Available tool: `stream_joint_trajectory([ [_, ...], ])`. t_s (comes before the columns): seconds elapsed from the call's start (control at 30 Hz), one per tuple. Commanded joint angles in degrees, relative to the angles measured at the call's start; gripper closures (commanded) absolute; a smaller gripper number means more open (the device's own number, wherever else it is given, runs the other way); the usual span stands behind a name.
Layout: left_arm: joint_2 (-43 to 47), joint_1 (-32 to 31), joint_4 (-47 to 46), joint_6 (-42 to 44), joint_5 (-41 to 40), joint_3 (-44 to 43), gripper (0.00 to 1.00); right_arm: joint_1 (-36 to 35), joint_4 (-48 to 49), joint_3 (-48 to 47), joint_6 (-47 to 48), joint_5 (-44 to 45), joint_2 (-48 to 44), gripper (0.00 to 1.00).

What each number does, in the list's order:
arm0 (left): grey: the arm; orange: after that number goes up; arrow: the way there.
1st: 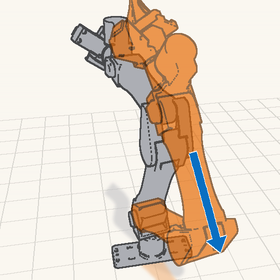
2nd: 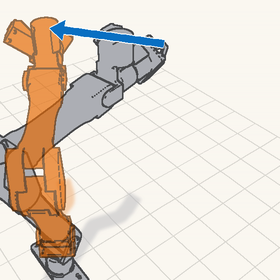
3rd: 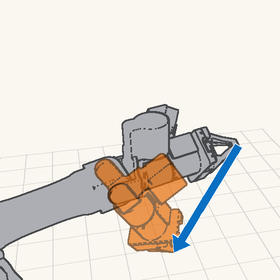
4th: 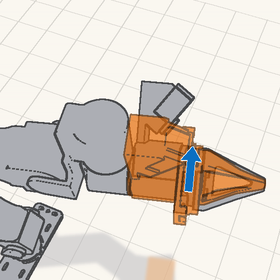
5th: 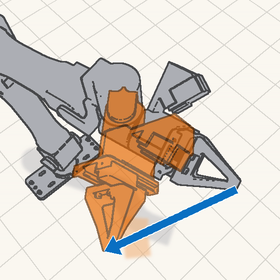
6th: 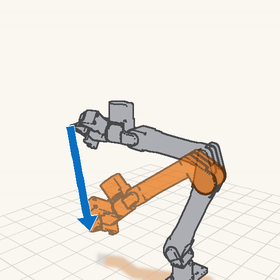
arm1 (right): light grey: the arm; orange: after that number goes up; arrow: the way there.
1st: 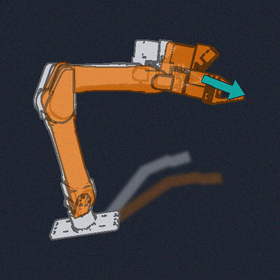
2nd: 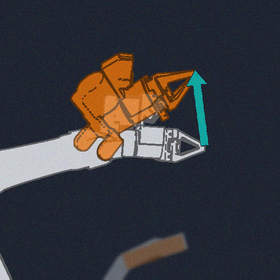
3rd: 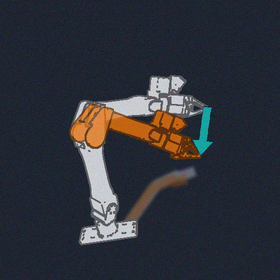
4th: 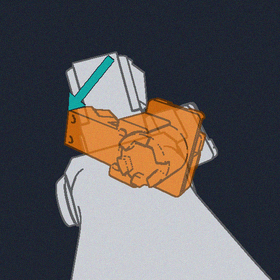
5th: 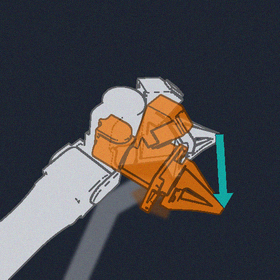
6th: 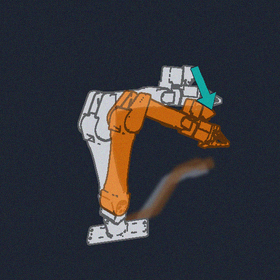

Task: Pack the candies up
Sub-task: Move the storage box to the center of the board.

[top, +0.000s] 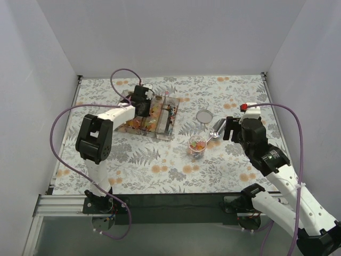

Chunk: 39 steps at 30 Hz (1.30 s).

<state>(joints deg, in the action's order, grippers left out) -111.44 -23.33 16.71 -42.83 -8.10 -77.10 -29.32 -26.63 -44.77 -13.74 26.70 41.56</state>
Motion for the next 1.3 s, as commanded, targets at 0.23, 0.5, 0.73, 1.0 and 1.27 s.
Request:
stream_joint_trajectory([
  [0.23,2.9,16.1,-2.4,0.6,-8.2,0.6,1.0,-0.1,6.9,-0.8,2.4,-4.9,7.0,0.17],
  [0.5,0.4,18.7,-1.9,1.2,-7.9,-2.3,0.91,3.0,7.9,-9.7,5.1,-13.8,22.6,0.21],
  [0.73,4.6,18.5,-0.1,-0.2,-6.6,-3.5,0.59,12.1,8.9,-19.5,5.6,-23.3,41.8,0.33],
  [1.0,16.6,18.1,3.5,-8.6,1.4,-0.7,0.42,15.6,9.3,-30.5,8.5,-30.3,60.2,0.45],
  [1.27,31.0,12.7,11.4,-15.2,10.4,5.8,0.41,15.7,9.6,-34.3,9.4,-31.4,70.1,0.53],
])
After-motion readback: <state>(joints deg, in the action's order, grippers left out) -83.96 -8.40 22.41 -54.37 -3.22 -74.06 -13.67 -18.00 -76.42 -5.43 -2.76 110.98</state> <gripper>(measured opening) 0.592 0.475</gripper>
